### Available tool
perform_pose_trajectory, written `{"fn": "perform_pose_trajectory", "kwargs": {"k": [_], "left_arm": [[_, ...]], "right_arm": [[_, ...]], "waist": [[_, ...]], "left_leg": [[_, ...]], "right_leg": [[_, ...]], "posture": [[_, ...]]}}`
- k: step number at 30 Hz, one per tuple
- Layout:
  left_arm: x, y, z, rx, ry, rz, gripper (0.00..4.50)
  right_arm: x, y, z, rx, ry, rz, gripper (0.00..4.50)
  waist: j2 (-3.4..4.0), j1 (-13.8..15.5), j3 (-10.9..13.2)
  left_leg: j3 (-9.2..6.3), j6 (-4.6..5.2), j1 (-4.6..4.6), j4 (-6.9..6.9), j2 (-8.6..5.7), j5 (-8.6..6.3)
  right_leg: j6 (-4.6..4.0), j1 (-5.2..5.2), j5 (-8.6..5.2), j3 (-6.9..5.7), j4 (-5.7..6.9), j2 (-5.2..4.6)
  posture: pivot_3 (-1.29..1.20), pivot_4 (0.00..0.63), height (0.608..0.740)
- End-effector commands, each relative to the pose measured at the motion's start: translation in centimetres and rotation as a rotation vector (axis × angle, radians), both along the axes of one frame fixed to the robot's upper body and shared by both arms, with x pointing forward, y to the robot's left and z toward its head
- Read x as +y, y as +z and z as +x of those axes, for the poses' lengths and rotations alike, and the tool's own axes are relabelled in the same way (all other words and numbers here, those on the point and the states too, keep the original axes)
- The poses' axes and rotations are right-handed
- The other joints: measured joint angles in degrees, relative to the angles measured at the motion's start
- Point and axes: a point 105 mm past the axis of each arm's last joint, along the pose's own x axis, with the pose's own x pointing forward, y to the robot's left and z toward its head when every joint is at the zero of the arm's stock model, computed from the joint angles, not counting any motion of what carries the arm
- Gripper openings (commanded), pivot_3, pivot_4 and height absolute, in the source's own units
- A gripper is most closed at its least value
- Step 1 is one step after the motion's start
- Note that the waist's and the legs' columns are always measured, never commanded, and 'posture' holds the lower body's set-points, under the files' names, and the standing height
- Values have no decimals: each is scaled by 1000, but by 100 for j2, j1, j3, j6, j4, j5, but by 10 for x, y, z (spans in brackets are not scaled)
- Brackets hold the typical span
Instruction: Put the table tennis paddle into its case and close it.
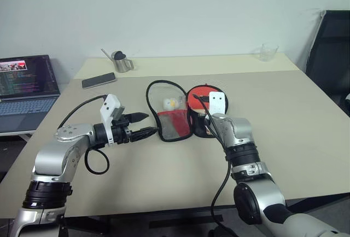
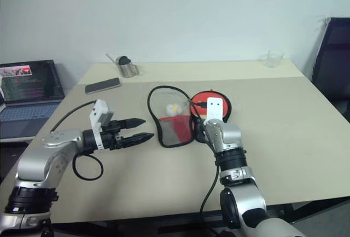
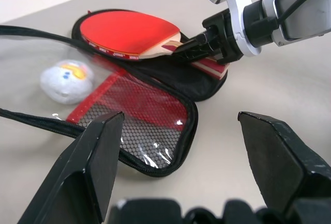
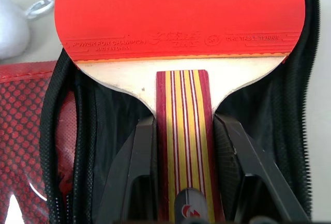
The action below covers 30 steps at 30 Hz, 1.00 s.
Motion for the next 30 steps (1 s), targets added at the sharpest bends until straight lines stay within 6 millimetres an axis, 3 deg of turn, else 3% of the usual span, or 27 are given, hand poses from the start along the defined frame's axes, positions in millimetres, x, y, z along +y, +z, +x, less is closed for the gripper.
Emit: {"fn": "perform_pose_trajectory", "kwargs": {"k": [1,11,17,30], "left_arm": [[1,18,-5,-69,-4,-6,3859],[-1,19,-6,-72,-3,-9,3859],[-1,18,-8,-69,-5,-8,3859],[-3,20,-8,-73,-12,-5,3859]], "right_arm": [[51,31,-5,-91,114,72,1093],[54,27,2,-106,106,66,1093],[44,18,6,-92,64,51,1093],[30,40,15,-180,39,19,1093]], "waist": [[0,0,0],[0,-5,0],[0,-6,0],[0,-6,0]], "left_leg": [[0,0,0,0,0,0],[1,0,1,0,0,0],[1,0,2,0,1,0],[1,0,3,0,1,0]], "right_leg": [[0,0,0,0,0,0],[0,0,0,1,1,0],[0,0,0,1,2,0],[0,0,0,1,2,1]], "posture": [[0,150,740],[0,150,740],[0,150,740],[0,150,740]]}}
